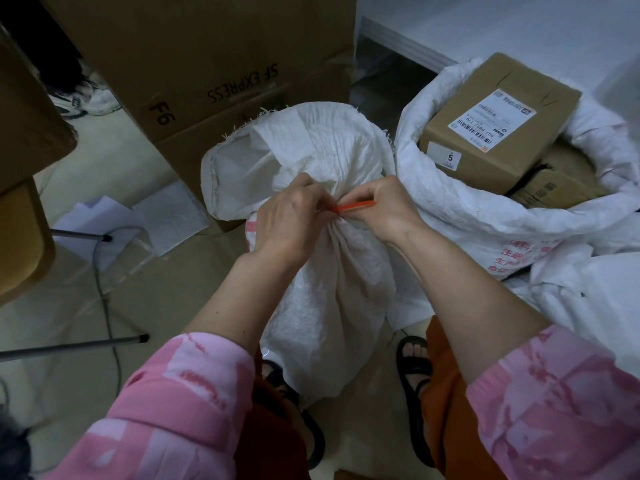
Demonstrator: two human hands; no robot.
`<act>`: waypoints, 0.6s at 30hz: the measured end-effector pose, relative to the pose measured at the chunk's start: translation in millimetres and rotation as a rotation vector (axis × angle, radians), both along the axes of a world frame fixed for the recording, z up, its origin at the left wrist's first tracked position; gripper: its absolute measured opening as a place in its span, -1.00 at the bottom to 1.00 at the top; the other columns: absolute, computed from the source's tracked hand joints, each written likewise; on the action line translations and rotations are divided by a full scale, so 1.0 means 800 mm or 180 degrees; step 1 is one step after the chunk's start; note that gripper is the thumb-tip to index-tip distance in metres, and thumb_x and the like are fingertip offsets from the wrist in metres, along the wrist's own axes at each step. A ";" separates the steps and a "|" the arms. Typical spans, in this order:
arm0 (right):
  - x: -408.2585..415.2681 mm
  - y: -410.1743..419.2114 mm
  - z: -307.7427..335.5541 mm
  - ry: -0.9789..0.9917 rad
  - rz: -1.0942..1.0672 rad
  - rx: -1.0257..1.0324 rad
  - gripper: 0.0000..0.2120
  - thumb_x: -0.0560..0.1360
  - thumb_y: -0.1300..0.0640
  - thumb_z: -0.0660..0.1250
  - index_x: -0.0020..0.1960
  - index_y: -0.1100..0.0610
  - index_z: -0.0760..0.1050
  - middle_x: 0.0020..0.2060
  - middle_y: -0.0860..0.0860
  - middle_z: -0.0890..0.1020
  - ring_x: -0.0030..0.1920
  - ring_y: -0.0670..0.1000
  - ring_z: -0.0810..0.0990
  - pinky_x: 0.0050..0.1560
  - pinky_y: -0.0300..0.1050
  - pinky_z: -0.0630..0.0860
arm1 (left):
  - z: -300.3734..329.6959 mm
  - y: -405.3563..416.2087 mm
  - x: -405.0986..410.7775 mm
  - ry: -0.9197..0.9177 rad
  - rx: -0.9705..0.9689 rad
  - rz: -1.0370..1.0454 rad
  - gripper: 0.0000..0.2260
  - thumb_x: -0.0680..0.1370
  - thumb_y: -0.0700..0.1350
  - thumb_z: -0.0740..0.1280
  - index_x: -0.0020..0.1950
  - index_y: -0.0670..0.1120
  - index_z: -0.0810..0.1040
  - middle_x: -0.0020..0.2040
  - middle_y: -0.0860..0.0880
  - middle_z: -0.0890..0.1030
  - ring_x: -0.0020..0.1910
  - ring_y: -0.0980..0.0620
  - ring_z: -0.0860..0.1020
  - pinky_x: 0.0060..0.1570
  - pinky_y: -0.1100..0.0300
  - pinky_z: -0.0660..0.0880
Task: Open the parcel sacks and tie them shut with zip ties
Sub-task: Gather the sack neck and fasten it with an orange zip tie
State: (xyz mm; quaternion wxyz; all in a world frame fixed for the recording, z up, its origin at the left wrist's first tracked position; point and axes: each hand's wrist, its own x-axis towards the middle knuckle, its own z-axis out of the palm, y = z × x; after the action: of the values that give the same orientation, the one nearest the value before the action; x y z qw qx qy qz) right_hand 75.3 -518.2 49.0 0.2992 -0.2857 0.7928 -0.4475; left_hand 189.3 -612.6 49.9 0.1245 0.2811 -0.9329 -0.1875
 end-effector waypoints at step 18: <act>0.005 0.000 0.002 0.0113 -0.0006 0.0084 -0.94 0.43 0.26 0.45 -0.19 0.12 0.63 -0.28 -0.01 0.63 -0.22 -0.12 0.57 -0.05 -0.22 0.53 | 0.005 -0.001 0.003 -0.0026 0.0062 0.0165 -0.92 0.48 0.04 0.39 -0.05 0.11 0.64 -0.08 0.09 0.55 -0.04 0.05 0.54 -0.20 0.18 0.30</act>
State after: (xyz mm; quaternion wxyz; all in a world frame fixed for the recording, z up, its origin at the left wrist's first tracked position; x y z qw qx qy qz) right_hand 79.2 -518.1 50.3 0.2884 -0.2888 0.8041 -0.4322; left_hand 192.0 -613.2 53.6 0.1228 0.3072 -0.9239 -0.1921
